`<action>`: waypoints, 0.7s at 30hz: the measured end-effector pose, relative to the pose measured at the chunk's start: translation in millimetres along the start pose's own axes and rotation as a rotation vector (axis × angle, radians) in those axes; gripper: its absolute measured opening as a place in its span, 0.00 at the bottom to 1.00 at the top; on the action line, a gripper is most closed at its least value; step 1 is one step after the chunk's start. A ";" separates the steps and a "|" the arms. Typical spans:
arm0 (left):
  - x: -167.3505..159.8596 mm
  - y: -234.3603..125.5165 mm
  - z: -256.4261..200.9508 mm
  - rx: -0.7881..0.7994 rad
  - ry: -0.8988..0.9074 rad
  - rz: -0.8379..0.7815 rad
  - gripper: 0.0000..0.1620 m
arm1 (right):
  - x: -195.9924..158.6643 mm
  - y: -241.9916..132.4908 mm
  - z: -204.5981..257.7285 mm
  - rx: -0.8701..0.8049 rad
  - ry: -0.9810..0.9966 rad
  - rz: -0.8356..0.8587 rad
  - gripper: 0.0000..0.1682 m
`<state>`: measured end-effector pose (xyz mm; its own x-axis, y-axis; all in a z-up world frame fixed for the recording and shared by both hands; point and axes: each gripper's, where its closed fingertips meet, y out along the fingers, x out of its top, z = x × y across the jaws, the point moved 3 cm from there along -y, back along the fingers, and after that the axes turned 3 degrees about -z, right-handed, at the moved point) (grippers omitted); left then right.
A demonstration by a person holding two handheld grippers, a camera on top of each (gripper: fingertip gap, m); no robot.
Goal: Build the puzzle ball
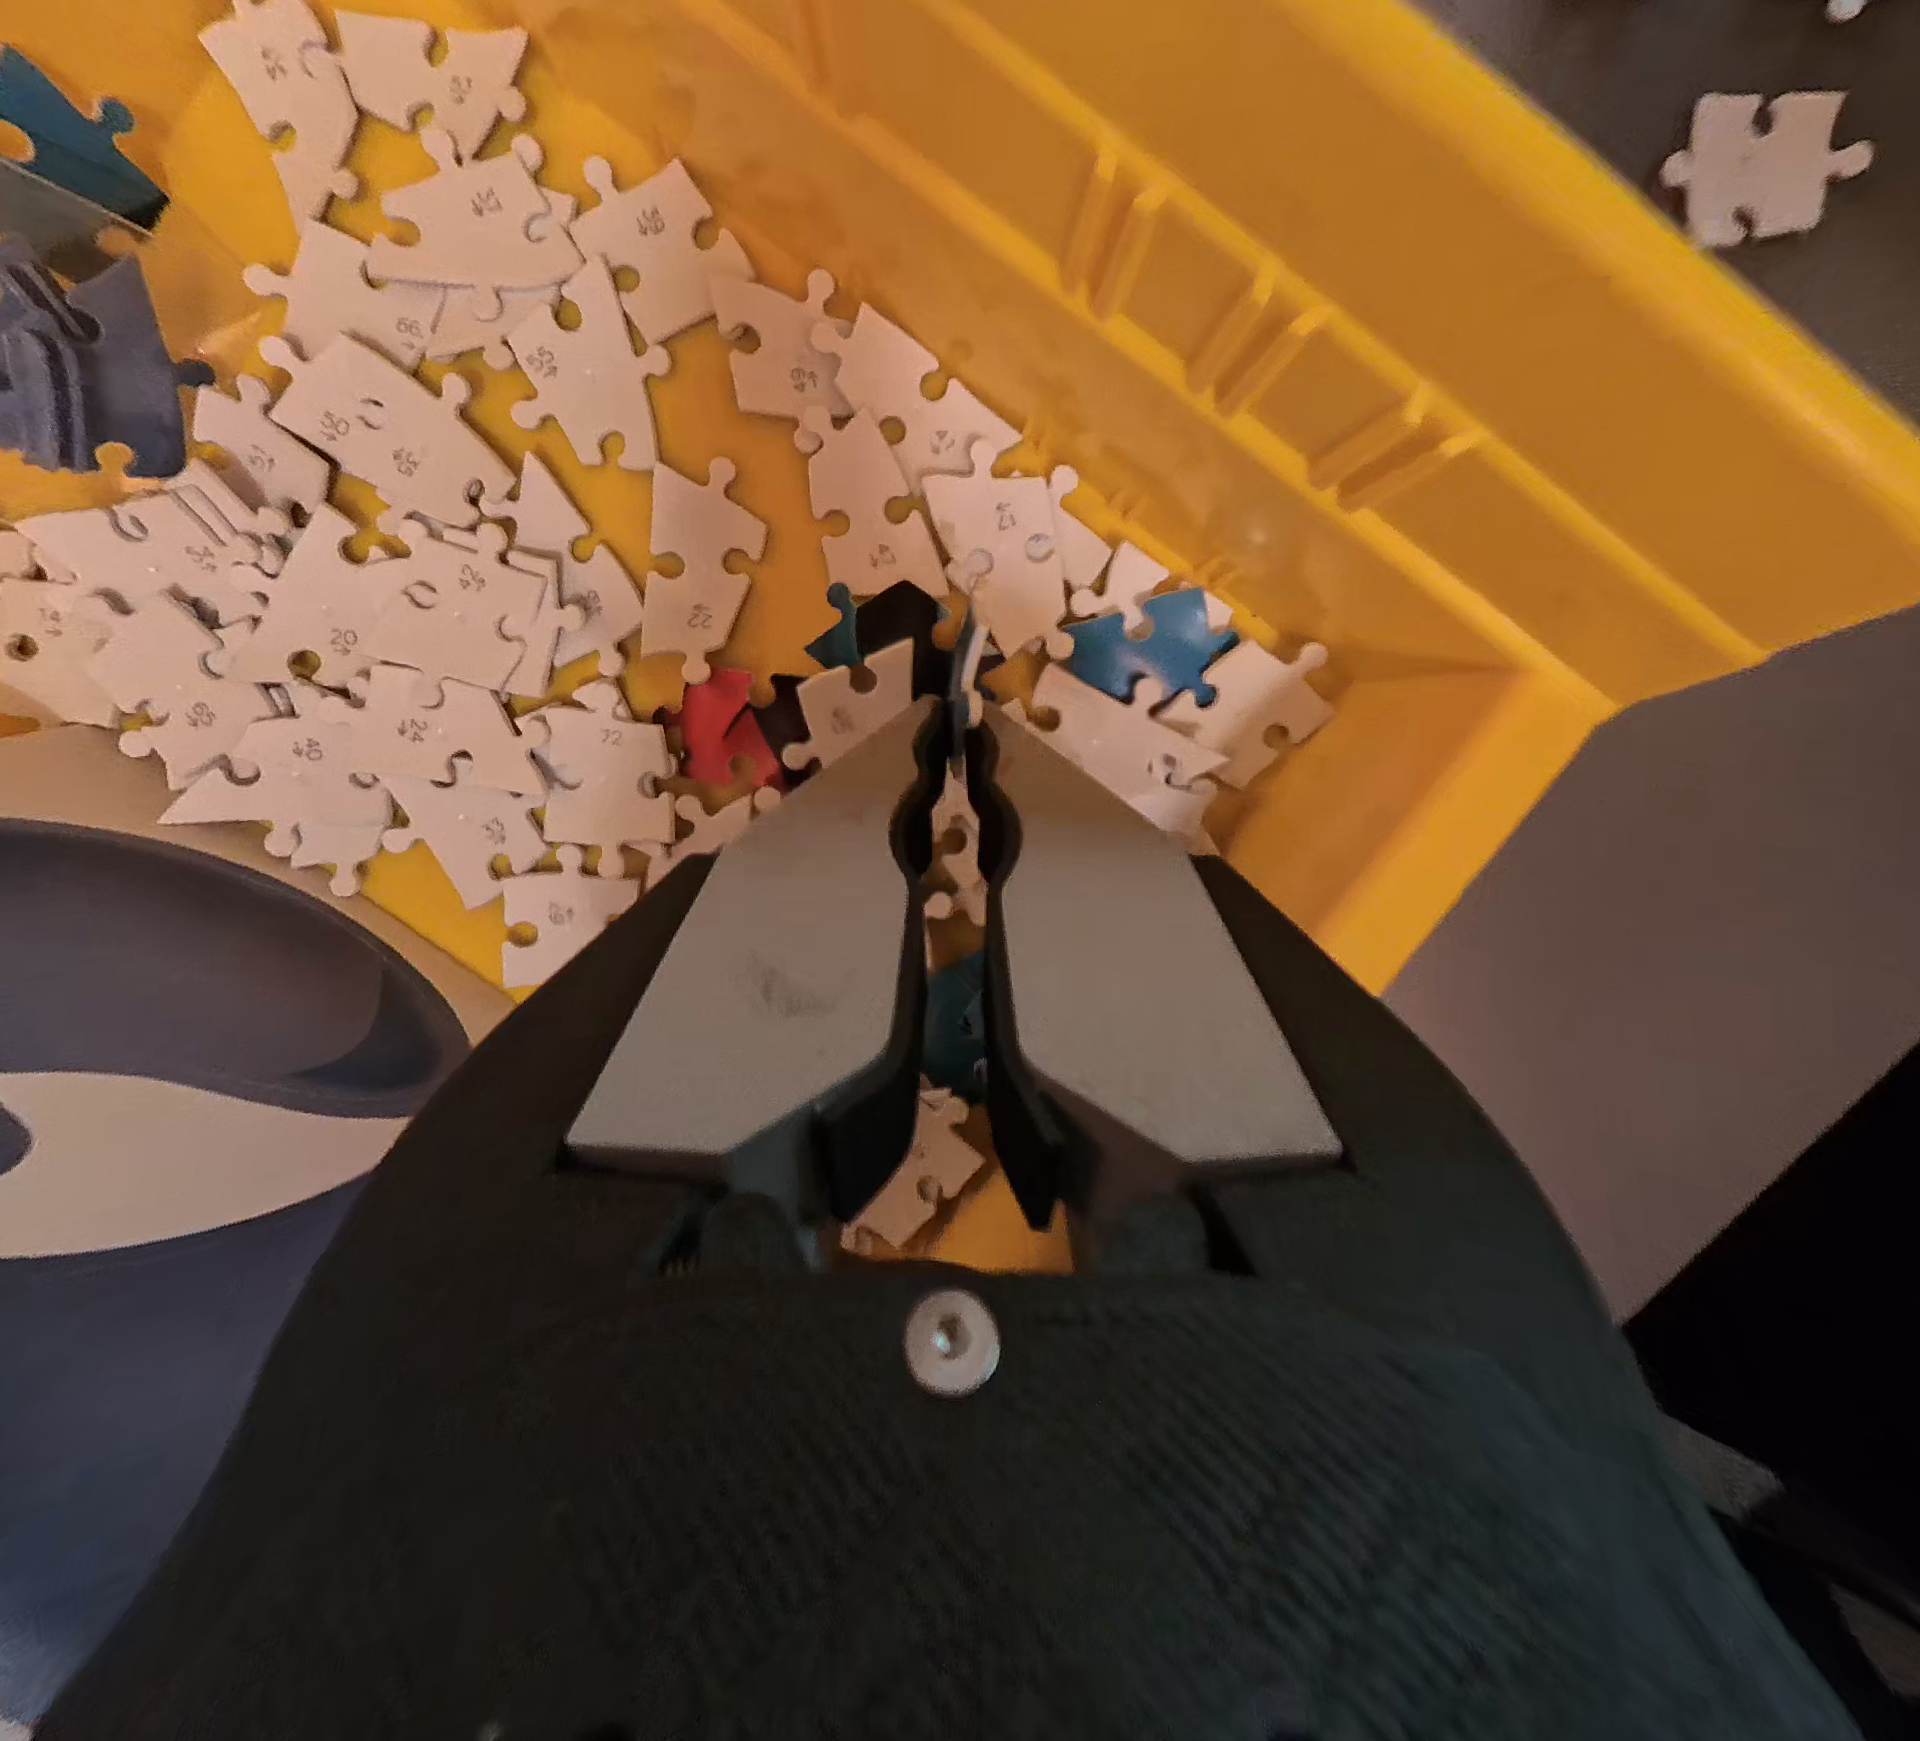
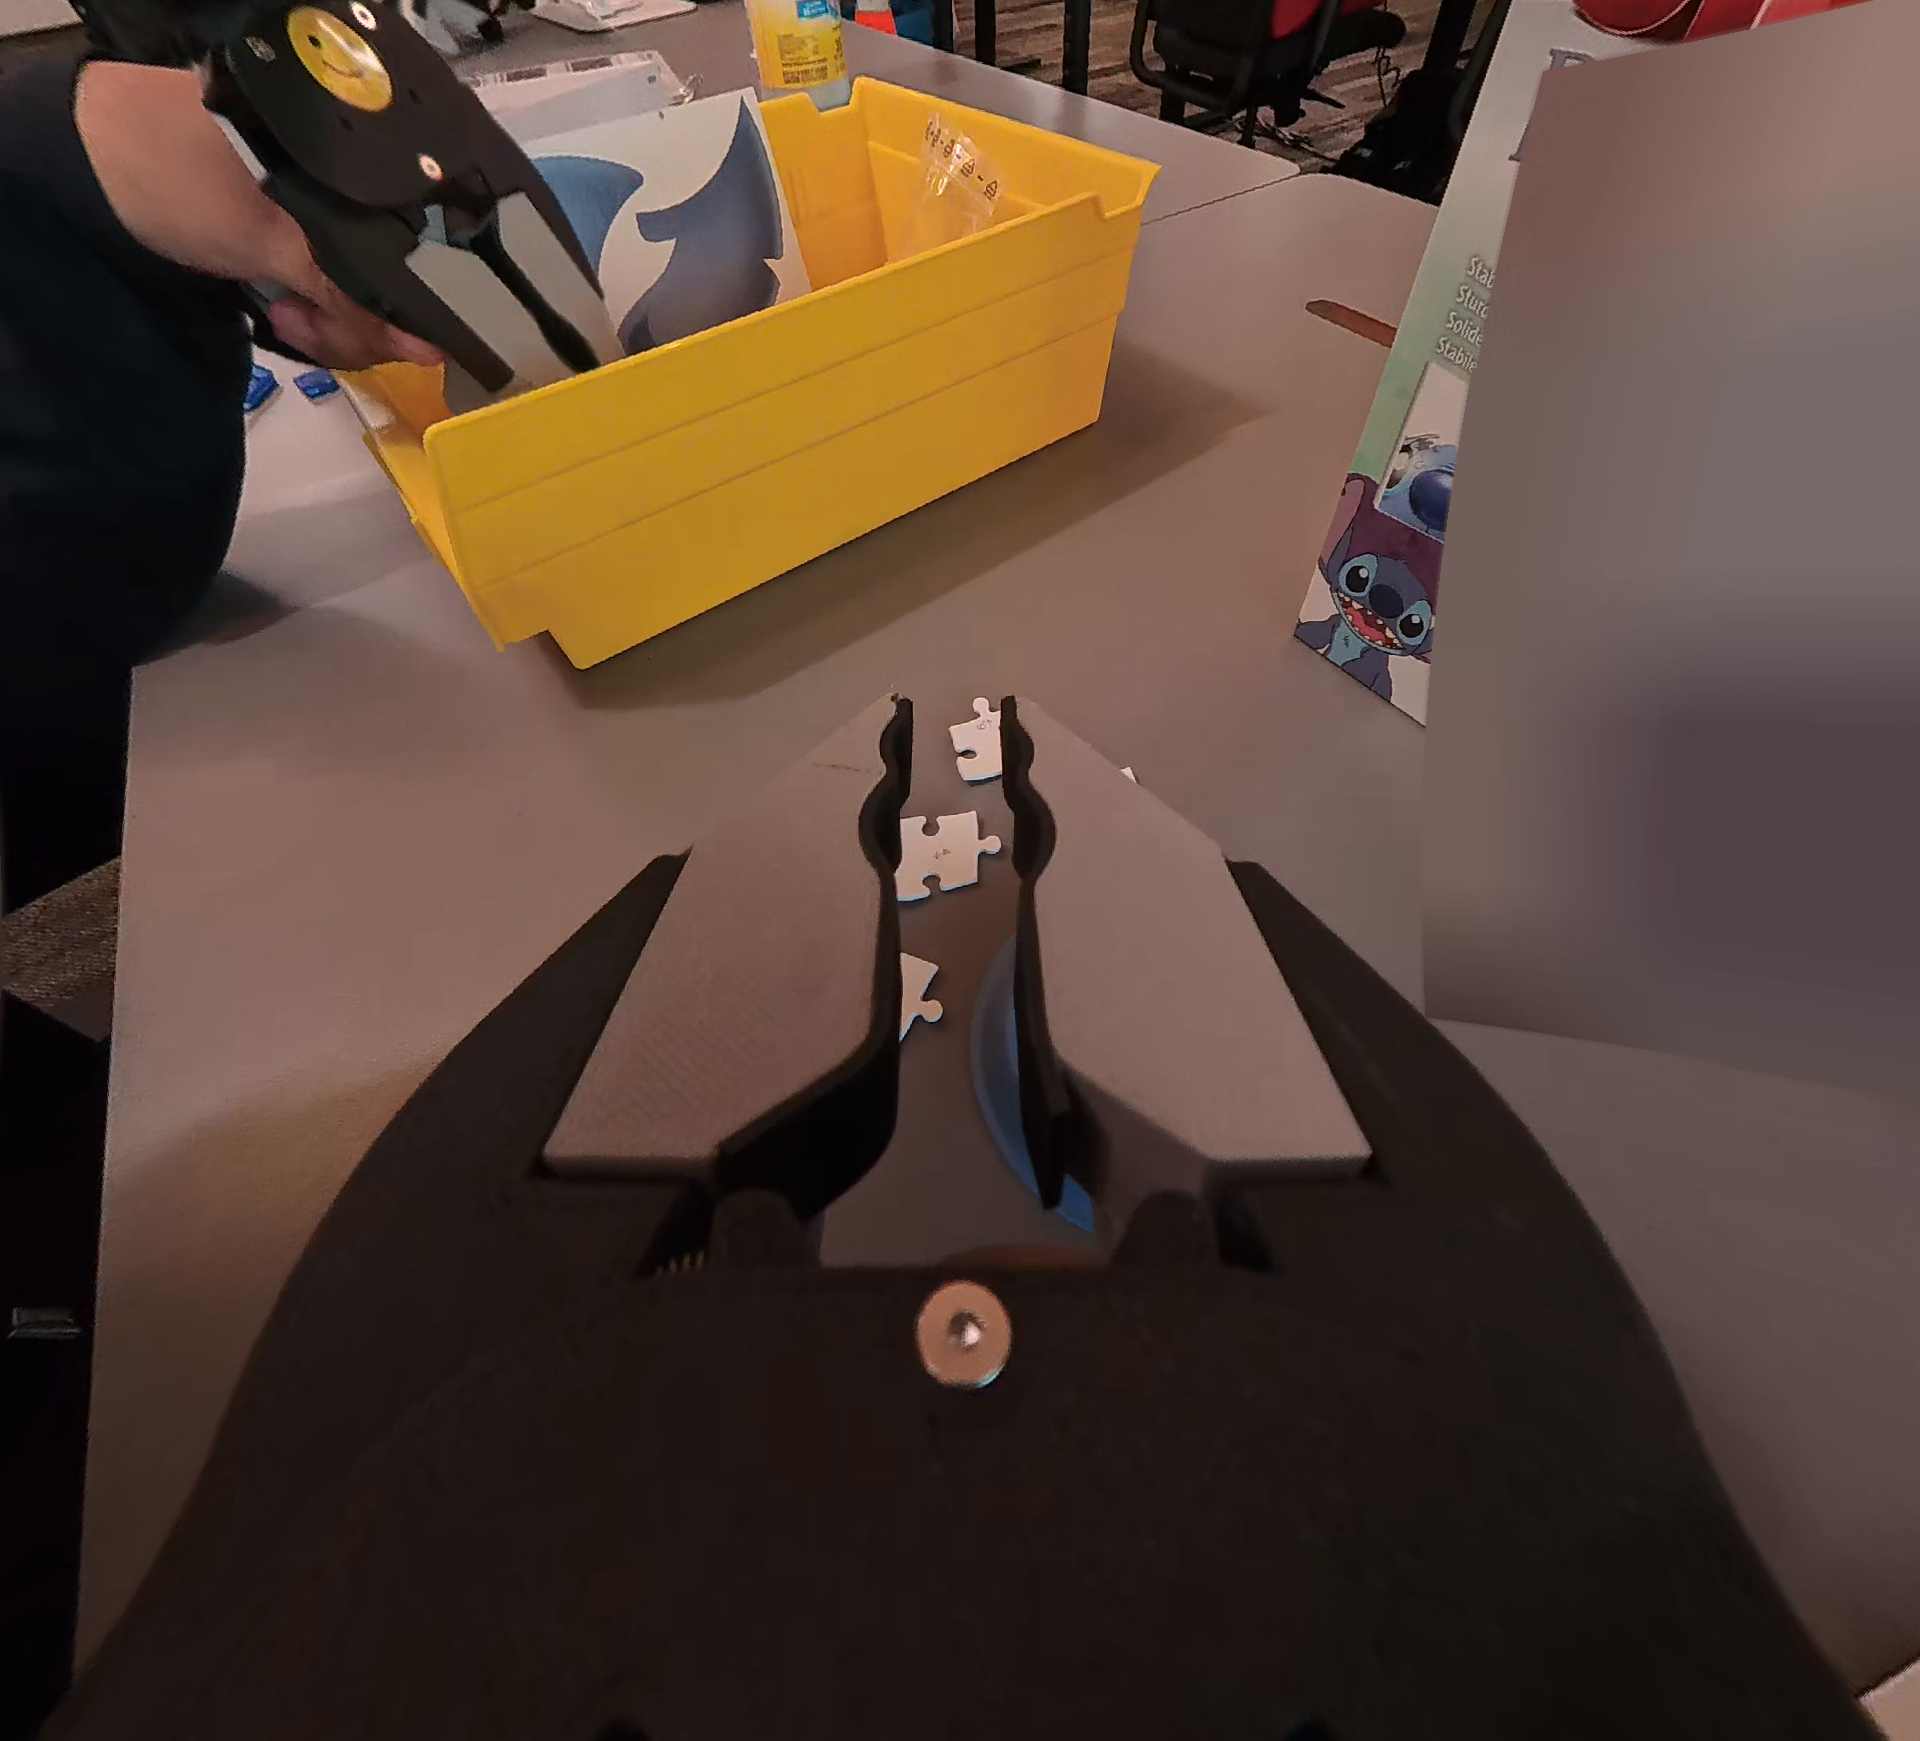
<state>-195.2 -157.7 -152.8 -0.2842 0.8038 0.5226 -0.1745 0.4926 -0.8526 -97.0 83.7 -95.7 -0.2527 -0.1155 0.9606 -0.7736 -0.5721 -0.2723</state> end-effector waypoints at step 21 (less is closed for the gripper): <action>78.4 40.9 89.2 -0.145 -0.274 0.231 0.00 | -6.1 5.4 -0.4 -0.002 0.007 0.017 0.07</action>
<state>-308.6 -104.3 -146.7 -0.5456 0.7895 0.2811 0.0529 0.3672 -0.9286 -99.9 81.7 -103.0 -0.2695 -0.1194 0.9556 -0.7705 -0.5685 -0.2883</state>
